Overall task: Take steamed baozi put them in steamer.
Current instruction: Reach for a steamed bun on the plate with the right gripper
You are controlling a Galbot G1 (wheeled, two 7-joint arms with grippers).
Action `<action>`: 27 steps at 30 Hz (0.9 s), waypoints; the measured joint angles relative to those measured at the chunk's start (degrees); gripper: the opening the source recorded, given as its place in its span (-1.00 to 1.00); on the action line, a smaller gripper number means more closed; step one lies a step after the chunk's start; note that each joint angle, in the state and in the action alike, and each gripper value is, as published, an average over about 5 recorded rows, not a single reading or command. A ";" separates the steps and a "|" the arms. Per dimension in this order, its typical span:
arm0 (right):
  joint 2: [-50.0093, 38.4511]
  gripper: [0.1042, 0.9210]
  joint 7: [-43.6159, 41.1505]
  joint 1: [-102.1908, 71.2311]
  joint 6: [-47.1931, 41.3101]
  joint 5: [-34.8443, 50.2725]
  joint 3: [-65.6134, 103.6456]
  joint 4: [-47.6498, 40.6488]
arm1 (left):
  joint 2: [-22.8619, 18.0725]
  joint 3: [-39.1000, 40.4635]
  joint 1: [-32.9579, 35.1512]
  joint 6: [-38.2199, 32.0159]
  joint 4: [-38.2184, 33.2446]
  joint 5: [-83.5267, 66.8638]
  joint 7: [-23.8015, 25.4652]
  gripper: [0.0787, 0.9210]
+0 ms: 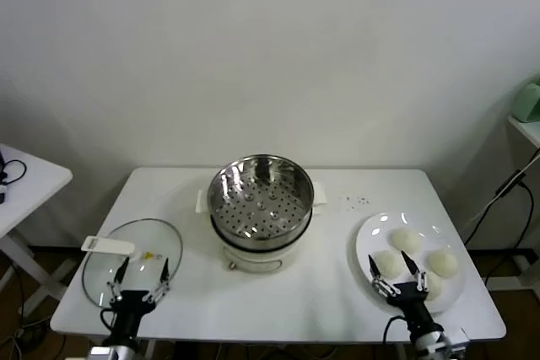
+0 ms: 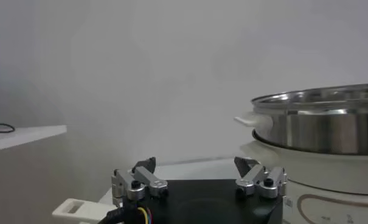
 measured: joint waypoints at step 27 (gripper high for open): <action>-40.17 0.76 -32.95 27.21 -11.08 -7.35 -10.66 -18.18 | -0.51 1.57 0.37 0.75 -0.50 0.56 0.47 0.77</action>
